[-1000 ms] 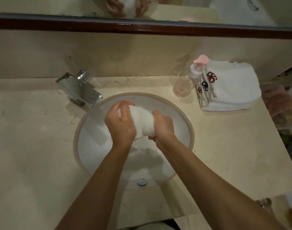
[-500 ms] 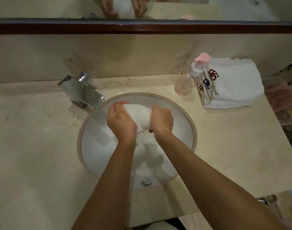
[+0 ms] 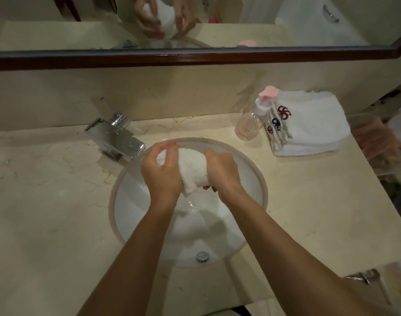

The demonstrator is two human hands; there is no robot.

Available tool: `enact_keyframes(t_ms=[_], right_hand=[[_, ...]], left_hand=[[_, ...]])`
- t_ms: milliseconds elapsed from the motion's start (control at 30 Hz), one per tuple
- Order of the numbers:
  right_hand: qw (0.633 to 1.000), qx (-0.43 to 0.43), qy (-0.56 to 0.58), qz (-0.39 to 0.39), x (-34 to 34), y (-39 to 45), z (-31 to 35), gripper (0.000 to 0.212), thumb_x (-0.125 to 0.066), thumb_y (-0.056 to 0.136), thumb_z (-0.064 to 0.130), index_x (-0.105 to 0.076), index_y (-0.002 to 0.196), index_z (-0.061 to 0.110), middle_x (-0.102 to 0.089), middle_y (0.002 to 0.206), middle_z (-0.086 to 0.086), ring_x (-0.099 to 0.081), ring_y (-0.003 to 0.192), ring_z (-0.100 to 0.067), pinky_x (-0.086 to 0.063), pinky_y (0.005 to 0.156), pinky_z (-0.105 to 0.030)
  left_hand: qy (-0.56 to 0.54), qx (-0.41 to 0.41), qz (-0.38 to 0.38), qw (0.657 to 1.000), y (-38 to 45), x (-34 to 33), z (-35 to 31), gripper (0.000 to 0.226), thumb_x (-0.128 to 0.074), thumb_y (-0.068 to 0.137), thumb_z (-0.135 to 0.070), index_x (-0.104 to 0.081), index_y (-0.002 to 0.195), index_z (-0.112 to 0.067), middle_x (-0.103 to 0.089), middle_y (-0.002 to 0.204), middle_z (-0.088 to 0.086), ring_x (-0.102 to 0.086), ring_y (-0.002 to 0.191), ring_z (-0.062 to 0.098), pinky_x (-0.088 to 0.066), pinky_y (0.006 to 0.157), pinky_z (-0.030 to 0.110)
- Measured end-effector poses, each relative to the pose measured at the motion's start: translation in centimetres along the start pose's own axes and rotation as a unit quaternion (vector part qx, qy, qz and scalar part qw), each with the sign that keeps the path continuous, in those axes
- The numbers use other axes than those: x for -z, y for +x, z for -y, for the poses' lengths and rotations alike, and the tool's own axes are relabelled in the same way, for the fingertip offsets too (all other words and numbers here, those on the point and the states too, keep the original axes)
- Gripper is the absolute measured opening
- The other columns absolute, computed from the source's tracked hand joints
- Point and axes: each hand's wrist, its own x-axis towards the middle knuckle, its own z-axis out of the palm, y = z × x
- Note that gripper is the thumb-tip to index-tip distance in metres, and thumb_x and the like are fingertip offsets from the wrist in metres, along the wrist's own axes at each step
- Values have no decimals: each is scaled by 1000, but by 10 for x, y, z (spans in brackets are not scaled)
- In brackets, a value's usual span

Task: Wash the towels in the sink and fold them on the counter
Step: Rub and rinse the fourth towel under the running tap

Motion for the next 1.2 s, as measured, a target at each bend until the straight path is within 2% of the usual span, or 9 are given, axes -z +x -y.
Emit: enact_keyframes(t_ms=[100, 300, 433, 533, 700, 833, 967, 1067, 1200], right_hand=[[989, 118, -39, -85, -10, 0, -7, 33, -43, 80, 28, -34, 49, 18, -32, 50, 1, -38, 46, -19, -39, 48, -43], [967, 180, -107, -143, -10, 17, -2, 43, -48, 87, 16, -27, 50, 17, -23, 48, 4, -24, 51, -19, -19, 50, -32], [987, 123, -20, -106, -5, 21, -5, 32, -44, 84, 24, -37, 53, 18, -34, 52, -2, -39, 50, -24, -42, 43, -45], [997, 45, 54, 45, 13, 14, -11, 29, -50, 92, 33, -57, 69, 16, -57, 59, -5, -54, 49, -22, -36, 40, -29], [964, -40, 191, 182, 37, 6, -35, 37, -57, 92, 52, -70, 92, 17, -63, 75, -9, -56, 62, -20, -40, 50, -25], [954, -104, 190, 207, 40, -1, -36, 48, -55, 89, 62, -67, 101, 18, -66, 80, -5, -61, 65, -17, -48, 53, -25], [898, -147, 283, 303, 41, -14, -30, 55, -58, 90, 55, -70, 122, 11, -72, 107, -12, -69, 95, -27, -57, 82, -40], [930, -129, 254, 233, 35, -19, -26, 30, -61, 89, 44, -73, 100, 20, -70, 89, -5, -67, 78, -20, -52, 65, -30], [975, -45, 210, 54, 17, -22, -20, 18, -55, 87, 34, -63, 81, 19, -55, 73, -6, -48, 66, -22, -32, 49, -26]], left_hand=[[-64, 136, -58, 987, -1, -6, 4, 19, -57, 77, -30, -70, 66, -25, -65, 70, -5, -64, 73, 19, -50, 62, 33], [-208, 332, -113, 913, 3, -21, 6, 18, -57, 84, -16, -71, 74, -15, -67, 73, 4, -65, 65, 27, -52, 56, 32], [-89, 206, -77, 971, 3, -24, -1, 19, -56, 83, -24, -68, 69, -23, -65, 70, -4, -63, 73, 23, -49, 63, 32], [-11, 158, 7, 987, -3, -13, -7, 22, -62, 80, -51, -70, 86, -31, -70, 93, -4, -67, 91, 18, -55, 79, 37], [-9, 79, 251, 965, -12, 22, -17, 66, -72, 76, -40, -49, 138, -37, -57, 131, -13, -60, 115, 6, -53, 93, 29], [115, -153, 260, 947, -11, 33, -21, 50, -78, 77, -48, -61, 121, -34, -63, 114, -17, -61, 106, 2, -55, 78, 22], [140, -215, 305, 917, -2, 29, -22, 50, -72, 73, -48, -65, 118, -27, -60, 124, -9, -57, 117, 8, -51, 94, 31], [73, -149, 292, 942, -12, 26, -23, 42, -71, 74, -44, -69, 111, -25, -69, 111, -10, -65, 106, 9, -57, 86, 31], [-4, -67, 104, 992, -35, 9, -19, 10, -69, 82, -37, -67, 93, -34, -71, 91, -14, -69, 90, 7, -58, 74, 28]])
